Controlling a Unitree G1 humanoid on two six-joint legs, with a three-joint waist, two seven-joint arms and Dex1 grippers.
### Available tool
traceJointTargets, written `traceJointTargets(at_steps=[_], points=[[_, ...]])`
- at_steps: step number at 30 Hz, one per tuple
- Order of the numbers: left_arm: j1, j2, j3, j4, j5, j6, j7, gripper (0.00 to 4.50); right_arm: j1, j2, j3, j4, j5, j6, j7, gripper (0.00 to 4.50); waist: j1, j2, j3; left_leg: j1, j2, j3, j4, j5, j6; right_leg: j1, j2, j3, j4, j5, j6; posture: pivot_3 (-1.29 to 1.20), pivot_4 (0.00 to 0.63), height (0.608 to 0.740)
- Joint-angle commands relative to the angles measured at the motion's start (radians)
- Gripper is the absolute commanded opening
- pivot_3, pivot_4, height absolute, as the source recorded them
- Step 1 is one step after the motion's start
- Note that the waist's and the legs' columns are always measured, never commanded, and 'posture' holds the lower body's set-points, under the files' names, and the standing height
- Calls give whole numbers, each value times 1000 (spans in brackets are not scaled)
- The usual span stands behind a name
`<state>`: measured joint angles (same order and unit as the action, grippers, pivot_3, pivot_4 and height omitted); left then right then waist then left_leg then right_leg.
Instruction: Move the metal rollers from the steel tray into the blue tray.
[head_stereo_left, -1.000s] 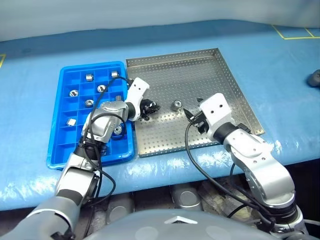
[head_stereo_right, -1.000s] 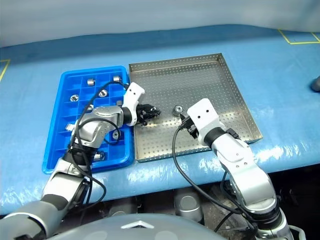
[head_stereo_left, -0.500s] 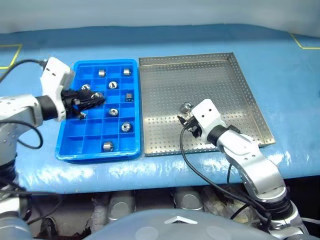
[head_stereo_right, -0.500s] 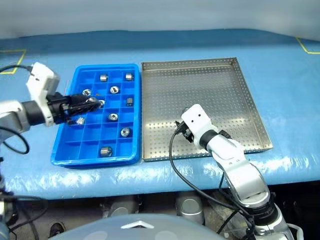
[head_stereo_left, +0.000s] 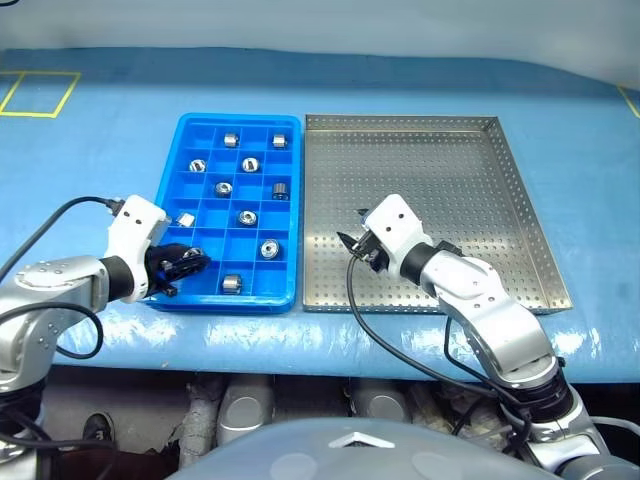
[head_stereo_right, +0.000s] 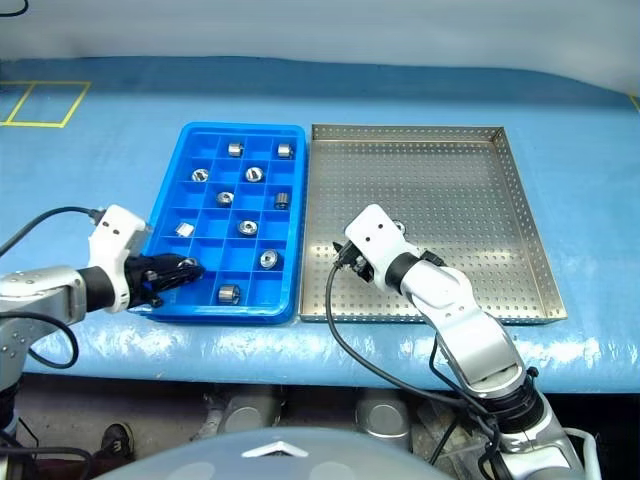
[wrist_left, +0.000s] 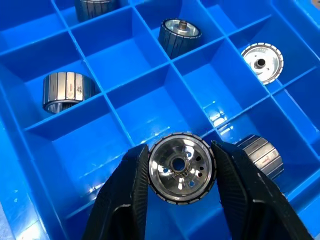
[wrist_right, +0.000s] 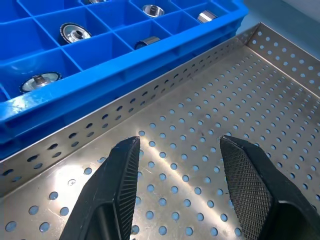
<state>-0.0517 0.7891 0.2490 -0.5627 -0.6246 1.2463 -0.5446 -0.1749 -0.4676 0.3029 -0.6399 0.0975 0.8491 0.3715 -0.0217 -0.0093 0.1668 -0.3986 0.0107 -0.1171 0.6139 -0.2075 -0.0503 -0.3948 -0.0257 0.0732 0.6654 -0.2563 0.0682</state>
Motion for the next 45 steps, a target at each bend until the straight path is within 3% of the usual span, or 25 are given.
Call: traceJointTargets(at_steps=[1,10,16,24,29,31,35,39,45], points=[[6,-23,-33,26,6,-10,12,1646,-13,-4,-4,-30,-8,-15,7,2660,-1,0,0,0,0,0,0,0,0,0,0,0,0,0,0,49,150,740],[-52,-82,-80,119,62,-79,67,1646,-11,-5,-4,-38,-21,-10,6,2660,-7,2,-1,2,0,1,0,0,0,1,0,0,0,0,0,29,150,740],[-86,-127,-85,113,39,-87,59,3509,-11,-4,-6,-43,-25,-13,2,2660,-10,1,-1,1,0,0,0,0,0,1,0,0,0,0,0,15,150,740],[-183,-204,65,66,-186,-146,-43,3509,7,-4,-44,-66,-36,7,-23,2660,-19,1,-1,0,0,0,0,0,0,0,0,-1,0,0,0,-49,150,740],[-300,-282,87,85,-308,-160,-7,3509,31,-6,-60,-93,-48,27,-41,2660,-23,1,-1,-1,0,0,1,0,0,1,0,0,-1,1,1,-95,150,740],[-332,-296,18,83,-308,-158,-12,3509,43,-1,-73,-107,-50,34,-52,2660,-34,1,-1,-1,0,0,1,0,0,1,0,0,-1,1,1,-100,150,740],[-392,-363,-222,136,-149,-235,26,3509,67,-1,-86,-127,-56,48,-68,2660,-49,1,-1,0,-1,0,1,0,0,2,0,1,-1,1,2,-134,150,740],[-475,-508,-441,413,102,-371,141,3509,96,-2,-104,-164,-69,72,-88,2660,-61,1,-1,0,-2,0,3,0,0,3,1,2,-2,2,4,-190,150,740],[-571,-618,-570,692,264,-493,119,3509,135,-2,-120,-216,-84,110,-116,2660,-110,1,-1,-3,-2,1,4,0,1,1,1,4,-2,3,4,-268,150,740]])
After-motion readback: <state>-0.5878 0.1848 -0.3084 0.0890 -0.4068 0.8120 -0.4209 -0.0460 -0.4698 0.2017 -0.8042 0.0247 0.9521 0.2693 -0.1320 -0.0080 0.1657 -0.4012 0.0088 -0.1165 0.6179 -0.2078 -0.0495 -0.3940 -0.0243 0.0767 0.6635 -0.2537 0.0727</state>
